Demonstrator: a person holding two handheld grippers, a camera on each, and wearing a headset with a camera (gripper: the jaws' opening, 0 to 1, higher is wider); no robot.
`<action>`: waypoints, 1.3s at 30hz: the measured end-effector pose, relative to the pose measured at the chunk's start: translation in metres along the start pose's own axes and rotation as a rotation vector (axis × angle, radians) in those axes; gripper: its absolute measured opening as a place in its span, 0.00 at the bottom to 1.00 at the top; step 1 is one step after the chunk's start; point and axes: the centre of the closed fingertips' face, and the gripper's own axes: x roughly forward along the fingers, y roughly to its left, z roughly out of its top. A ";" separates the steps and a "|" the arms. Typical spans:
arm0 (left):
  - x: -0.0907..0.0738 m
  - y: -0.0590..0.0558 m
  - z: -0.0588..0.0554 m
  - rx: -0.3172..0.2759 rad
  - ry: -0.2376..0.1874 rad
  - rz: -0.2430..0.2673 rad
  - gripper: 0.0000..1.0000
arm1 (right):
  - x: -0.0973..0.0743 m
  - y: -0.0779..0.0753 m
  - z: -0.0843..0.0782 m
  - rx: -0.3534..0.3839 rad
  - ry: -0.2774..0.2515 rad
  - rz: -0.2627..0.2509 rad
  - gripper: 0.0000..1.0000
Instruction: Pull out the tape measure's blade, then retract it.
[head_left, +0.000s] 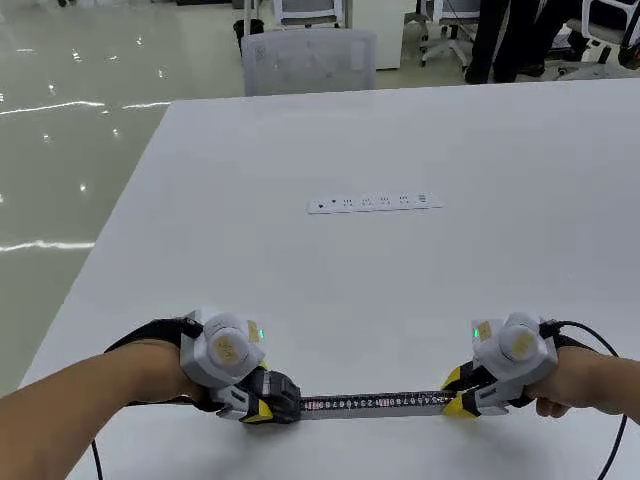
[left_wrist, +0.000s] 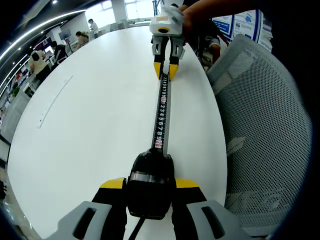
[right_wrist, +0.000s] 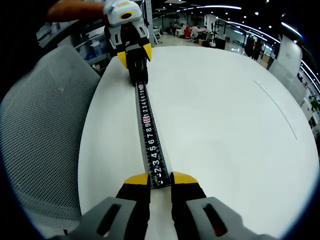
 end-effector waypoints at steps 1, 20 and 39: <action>0.000 0.000 0.000 0.000 0.000 0.000 0.31 | 0.000 0.000 0.000 0.000 0.001 -0.001 0.13; 0.000 0.000 0.000 -0.003 0.002 0.005 0.31 | -0.007 -0.004 -0.013 0.013 0.008 -0.008 0.14; 0.000 0.001 0.000 -0.011 -0.007 0.013 0.31 | -0.007 -0.004 -0.015 -0.002 0.031 -0.009 0.14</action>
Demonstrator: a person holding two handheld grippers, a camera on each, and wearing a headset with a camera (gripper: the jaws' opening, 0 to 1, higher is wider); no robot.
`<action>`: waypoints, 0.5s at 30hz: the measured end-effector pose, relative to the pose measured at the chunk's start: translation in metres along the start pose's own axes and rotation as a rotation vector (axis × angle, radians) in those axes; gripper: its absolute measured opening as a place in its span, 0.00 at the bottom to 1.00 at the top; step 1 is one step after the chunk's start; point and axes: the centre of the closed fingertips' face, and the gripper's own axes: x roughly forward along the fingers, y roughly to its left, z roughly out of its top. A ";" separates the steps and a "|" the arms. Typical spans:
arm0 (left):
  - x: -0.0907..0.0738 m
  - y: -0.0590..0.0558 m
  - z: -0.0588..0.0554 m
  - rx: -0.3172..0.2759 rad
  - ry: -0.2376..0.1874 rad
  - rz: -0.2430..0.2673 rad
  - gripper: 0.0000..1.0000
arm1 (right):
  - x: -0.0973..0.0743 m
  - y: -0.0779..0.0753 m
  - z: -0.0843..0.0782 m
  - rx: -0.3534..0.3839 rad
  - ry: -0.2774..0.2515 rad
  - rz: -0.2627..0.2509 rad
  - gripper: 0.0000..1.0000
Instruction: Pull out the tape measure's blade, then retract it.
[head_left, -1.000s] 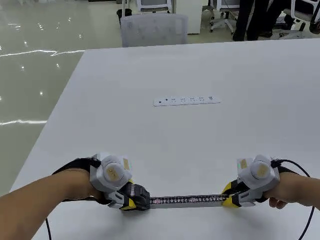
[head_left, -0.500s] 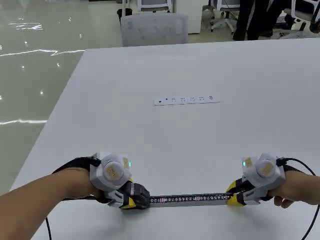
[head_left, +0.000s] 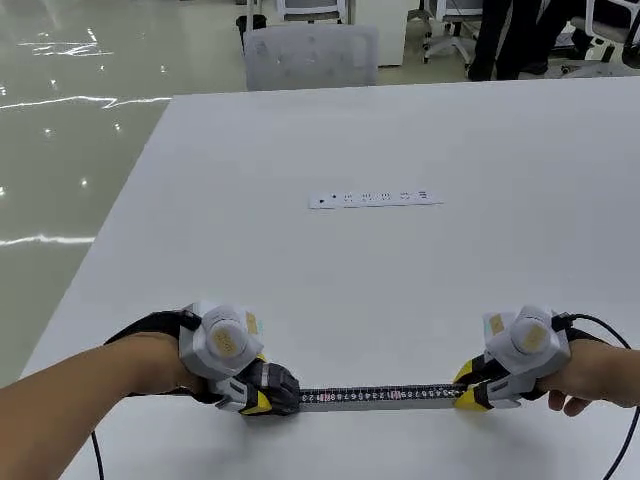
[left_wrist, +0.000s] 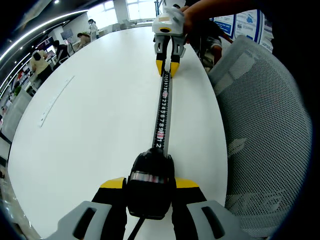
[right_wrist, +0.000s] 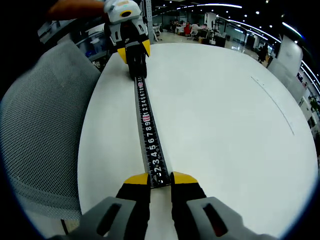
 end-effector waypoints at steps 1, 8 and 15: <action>0.000 0.000 0.000 0.000 0.001 -0.002 0.31 | 0.000 0.000 0.000 0.000 0.002 0.000 0.14; 0.000 0.000 0.000 -0.003 -0.003 0.001 0.31 | 0.000 -0.001 -0.001 -0.002 0.007 0.008 0.13; 0.001 0.000 0.001 0.000 0.000 0.005 0.31 | 0.000 -0.001 -0.001 0.011 0.005 0.003 0.14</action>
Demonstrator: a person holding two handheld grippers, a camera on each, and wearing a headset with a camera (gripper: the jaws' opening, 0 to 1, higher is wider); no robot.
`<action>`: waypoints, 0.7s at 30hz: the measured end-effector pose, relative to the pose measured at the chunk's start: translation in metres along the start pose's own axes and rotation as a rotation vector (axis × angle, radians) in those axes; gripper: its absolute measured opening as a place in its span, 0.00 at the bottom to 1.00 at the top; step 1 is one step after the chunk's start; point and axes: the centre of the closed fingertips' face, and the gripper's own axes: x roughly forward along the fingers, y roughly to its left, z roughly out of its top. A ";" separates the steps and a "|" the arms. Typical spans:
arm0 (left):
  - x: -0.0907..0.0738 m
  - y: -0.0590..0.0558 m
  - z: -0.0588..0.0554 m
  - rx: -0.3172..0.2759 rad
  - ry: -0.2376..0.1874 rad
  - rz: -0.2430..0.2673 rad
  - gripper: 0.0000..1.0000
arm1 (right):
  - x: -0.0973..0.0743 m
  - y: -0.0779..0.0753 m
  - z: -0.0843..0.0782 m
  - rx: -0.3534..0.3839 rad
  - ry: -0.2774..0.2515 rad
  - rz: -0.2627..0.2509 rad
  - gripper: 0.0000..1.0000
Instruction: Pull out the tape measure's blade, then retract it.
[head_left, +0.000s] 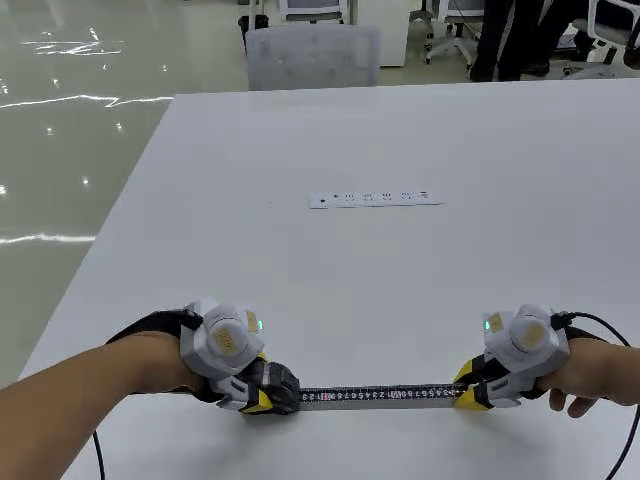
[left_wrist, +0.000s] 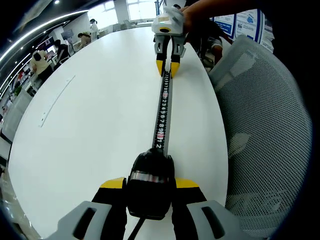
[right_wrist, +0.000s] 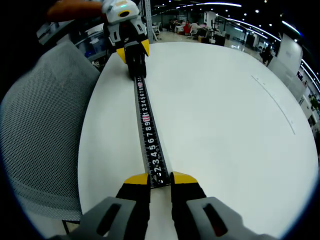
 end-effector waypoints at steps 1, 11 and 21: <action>0.000 0.000 0.000 0.000 0.001 -0.002 0.31 | 0.000 0.000 0.000 -0.001 0.001 0.000 0.14; 0.000 0.000 0.000 0.004 0.005 -0.006 0.31 | 0.001 0.000 0.000 -0.007 0.022 0.006 0.14; 0.001 0.003 0.001 -0.017 -0.027 -0.016 0.32 | 0.001 -0.001 0.002 -0.004 0.023 0.002 0.14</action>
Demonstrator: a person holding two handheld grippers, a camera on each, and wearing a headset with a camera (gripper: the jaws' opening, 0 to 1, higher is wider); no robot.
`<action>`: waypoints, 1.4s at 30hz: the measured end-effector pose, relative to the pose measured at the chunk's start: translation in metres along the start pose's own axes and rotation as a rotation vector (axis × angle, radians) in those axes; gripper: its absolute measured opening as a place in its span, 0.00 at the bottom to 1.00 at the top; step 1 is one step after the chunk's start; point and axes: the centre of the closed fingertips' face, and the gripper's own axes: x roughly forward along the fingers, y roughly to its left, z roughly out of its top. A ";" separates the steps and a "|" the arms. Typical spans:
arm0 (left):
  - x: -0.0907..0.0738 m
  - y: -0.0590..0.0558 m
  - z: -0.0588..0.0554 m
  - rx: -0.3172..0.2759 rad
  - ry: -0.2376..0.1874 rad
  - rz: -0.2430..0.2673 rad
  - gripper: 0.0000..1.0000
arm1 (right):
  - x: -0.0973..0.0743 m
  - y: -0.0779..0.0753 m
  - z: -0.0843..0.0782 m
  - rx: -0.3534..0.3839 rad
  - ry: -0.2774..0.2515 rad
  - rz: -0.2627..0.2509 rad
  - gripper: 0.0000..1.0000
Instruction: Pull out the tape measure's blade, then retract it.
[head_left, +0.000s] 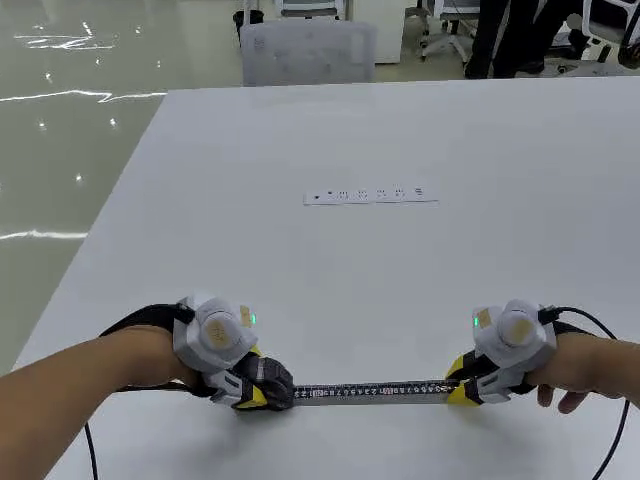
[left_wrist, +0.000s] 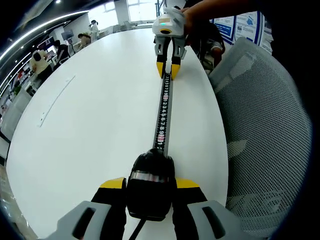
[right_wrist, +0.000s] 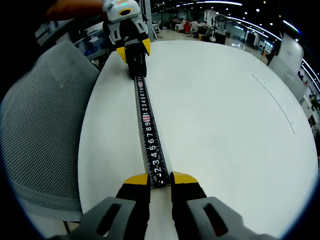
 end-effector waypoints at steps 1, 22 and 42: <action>0.000 0.000 0.000 -0.006 -0.007 -0.002 0.32 | 0.000 0.000 0.000 0.001 0.001 -0.002 0.14; -0.034 0.026 -0.038 -0.551 -0.257 0.238 0.82 | -0.031 -0.009 0.004 0.245 -0.165 -0.221 0.33; -0.084 0.011 -0.050 -0.681 -0.440 0.413 1.00 | -0.090 0.011 -0.044 0.355 -0.230 -0.420 0.80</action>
